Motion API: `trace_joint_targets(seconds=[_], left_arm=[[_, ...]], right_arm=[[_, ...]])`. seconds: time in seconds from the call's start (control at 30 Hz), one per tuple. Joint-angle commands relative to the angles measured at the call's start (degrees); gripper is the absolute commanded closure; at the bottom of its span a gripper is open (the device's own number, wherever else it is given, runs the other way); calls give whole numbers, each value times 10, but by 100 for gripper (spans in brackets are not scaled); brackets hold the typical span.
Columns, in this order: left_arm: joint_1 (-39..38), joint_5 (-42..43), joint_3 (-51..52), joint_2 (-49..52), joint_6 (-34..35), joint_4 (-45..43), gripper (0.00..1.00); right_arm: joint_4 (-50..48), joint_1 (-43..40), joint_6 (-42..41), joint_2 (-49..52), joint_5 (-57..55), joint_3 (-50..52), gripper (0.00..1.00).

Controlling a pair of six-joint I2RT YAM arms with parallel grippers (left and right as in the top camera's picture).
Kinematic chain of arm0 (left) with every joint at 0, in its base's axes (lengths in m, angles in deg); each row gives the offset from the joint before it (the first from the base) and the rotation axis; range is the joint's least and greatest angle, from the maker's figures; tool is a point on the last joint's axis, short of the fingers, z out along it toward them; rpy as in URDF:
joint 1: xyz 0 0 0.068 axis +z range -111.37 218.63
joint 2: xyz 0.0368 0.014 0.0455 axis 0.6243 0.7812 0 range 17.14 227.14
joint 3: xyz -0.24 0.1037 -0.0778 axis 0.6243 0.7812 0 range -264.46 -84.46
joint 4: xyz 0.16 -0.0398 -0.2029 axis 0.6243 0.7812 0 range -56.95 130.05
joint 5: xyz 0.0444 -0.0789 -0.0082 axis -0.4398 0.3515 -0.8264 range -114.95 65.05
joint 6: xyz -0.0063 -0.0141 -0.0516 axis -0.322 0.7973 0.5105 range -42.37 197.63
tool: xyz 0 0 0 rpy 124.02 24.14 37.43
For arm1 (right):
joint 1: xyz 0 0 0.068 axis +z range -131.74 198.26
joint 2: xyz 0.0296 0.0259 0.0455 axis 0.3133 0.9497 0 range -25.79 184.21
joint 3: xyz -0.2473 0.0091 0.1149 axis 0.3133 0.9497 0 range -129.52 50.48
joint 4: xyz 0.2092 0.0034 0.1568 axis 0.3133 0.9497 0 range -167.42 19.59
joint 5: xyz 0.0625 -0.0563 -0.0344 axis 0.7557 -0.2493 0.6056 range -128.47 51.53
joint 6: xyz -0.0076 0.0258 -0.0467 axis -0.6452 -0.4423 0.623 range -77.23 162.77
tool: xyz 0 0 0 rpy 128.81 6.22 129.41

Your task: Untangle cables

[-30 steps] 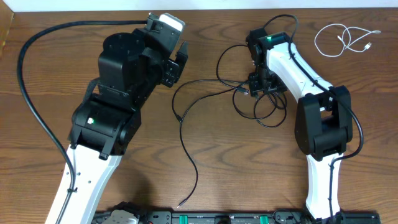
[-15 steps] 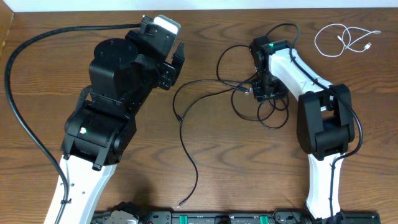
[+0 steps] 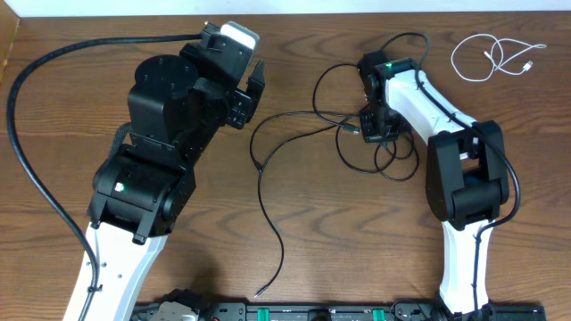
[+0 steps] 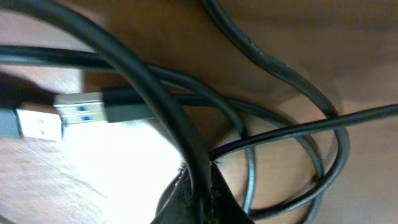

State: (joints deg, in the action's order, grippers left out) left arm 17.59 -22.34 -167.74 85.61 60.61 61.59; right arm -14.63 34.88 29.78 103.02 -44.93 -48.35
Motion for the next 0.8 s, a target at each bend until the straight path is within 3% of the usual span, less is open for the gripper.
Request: trace_joint_targets(seconds=[0.0, 0.1, 0.4, 0.77], left_arm=[[2, -7, -3, -6, -10, 1, 34], [2, -7, -3, -6, -11, 3, 34], [2, -7, -3, -4, -12, 3, 34], [2, 3, -3, 9, -12, 3, 34]], right_arm=[[-38, -1, -1, -24, 81, 3, 99], [-86, -2, 5, -58, 160, 3, 99], [-186, -1, 12, -243, 210, 3, 99], [-277, -34, -31, -510, 135, -9, 99]])
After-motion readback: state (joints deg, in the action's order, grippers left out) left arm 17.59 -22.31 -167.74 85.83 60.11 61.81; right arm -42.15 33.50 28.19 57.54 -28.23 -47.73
